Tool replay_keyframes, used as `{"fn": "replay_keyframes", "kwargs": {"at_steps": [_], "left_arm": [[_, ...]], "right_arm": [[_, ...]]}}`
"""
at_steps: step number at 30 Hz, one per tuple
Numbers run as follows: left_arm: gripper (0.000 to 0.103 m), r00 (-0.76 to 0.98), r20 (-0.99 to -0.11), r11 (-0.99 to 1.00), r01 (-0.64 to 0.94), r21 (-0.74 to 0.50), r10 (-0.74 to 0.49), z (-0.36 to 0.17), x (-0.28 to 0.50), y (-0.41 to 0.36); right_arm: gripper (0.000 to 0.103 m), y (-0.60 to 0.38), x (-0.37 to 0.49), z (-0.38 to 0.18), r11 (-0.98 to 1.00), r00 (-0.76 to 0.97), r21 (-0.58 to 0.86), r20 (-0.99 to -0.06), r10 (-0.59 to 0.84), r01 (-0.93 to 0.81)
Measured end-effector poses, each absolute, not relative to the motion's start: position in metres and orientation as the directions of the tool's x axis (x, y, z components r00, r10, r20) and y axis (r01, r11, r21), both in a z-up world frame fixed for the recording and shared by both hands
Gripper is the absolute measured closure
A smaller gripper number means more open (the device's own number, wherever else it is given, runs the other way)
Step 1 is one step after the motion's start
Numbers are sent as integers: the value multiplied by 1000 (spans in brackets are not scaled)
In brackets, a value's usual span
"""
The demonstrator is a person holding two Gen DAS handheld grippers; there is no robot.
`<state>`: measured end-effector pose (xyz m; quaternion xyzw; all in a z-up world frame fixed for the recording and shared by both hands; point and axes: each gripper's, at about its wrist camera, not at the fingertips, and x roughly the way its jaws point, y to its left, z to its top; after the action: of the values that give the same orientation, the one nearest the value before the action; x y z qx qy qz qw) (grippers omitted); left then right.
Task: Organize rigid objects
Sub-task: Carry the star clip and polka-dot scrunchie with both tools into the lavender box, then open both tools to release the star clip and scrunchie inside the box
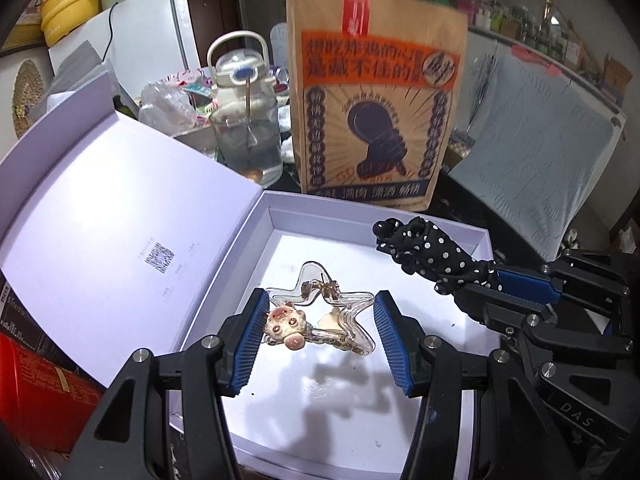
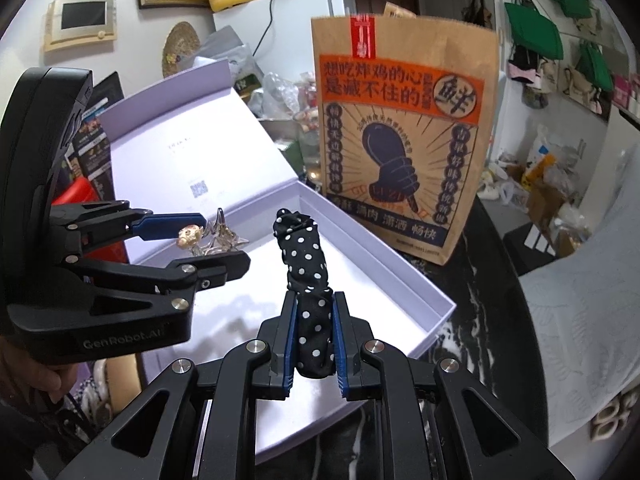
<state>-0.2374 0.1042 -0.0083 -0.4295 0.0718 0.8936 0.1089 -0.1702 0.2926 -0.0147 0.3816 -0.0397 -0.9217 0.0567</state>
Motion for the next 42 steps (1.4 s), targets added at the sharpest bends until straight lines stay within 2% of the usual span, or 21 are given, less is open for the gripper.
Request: {"fn": "replay_keyframes", "kwargs": {"at_steps": [15, 18, 21, 23, 25, 31, 37, 42], "left_arm": [[49, -535, -845, -974, -205, 100, 26, -43, -258, 109], [49, -522, -852, -974, -209, 93, 31, -45, -259, 108], [49, -506, -863, -972, -209, 104, 16, -47, -260, 110], [49, -497, -868, -974, -202, 107, 8, -48, -261, 109], [49, -486, -874, -976, -182, 119, -16, -49, -261, 108], [48, -471, -882, -982, -170, 86, 5, -49, -261, 97], [25, -462, -887, -981, -166, 100, -12, -50, -250, 100], [23, -487, -873, -982, -161, 95, -5, -39, -239, 100]], "right_arm": [[87, 290, -190, -42, -997, -654, 65, -752, -78, 44], [84, 288, -190, -44, -998, -650, 44, -757, -64, 48], [73, 286, -186, -43, -999, -661, 11, -750, -36, 43], [60, 286, -186, -43, -999, -658, 14, -753, -33, 34], [51, 288, -183, -42, -1000, -653, 8, -757, -15, 13], [49, 292, -175, -34, -1000, -659, -9, -752, 21, -22], [49, 297, -169, -26, -999, -663, -4, -748, 39, -54], [48, 298, -162, -19, -997, -674, -13, -736, 57, -70]]}}
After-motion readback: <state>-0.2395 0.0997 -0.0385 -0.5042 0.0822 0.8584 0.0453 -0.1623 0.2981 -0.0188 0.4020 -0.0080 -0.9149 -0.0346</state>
